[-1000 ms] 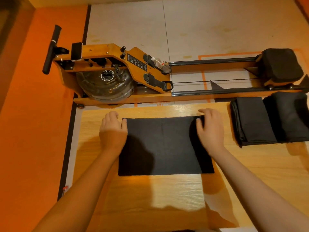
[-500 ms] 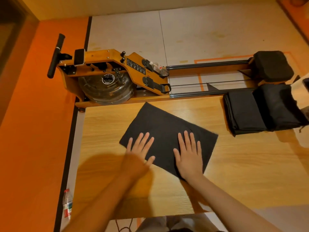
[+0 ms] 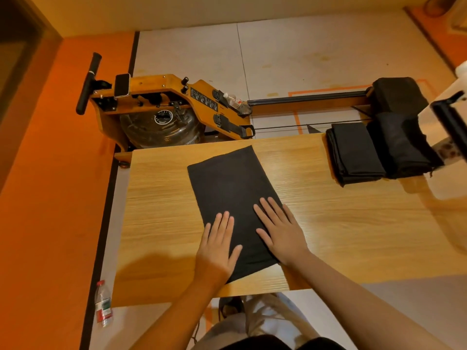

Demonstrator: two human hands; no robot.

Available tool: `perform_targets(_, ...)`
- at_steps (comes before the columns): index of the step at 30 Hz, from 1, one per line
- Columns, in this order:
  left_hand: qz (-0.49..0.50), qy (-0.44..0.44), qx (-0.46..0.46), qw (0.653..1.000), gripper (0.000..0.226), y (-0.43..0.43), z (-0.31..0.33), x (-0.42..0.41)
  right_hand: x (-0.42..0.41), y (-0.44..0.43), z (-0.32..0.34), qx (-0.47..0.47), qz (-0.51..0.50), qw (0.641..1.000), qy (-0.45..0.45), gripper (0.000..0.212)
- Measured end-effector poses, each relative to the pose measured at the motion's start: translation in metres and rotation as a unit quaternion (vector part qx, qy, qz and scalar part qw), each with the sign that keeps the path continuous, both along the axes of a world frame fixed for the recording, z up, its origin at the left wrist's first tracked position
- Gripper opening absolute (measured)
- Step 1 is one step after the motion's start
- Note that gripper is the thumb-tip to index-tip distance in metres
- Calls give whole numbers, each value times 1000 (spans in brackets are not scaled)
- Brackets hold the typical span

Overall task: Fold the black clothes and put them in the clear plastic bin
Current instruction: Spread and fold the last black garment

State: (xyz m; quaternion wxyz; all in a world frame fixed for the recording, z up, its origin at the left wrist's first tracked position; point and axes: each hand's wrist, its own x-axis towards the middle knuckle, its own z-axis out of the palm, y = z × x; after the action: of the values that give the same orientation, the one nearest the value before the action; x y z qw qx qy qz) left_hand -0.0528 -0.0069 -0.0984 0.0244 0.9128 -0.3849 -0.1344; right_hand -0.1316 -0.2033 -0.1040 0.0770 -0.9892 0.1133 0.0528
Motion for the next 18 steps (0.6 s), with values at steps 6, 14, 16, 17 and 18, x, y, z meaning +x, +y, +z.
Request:
perform_targets(6,-82,-14,3,997,71,16,11,2,-52,47,2,17,-68,997,-36,63)
perform_targets(14,-188,-36,41,981,110,57,-1,-38,-110,49,2,17,60,998,-18,78)
perform_targets(16,-179,-33,34,983,109,58,2,-40,-109,49,0,3,47,998,-28,83)
perform_targets(17,-174,-32,27,984,106,59,5,-42,-109,50,0,0,41,998,-36,89)
perform_targets(18,-172,-31,22,984,101,60,7,-45,-109,51,0,-3,40,998,-46,92)
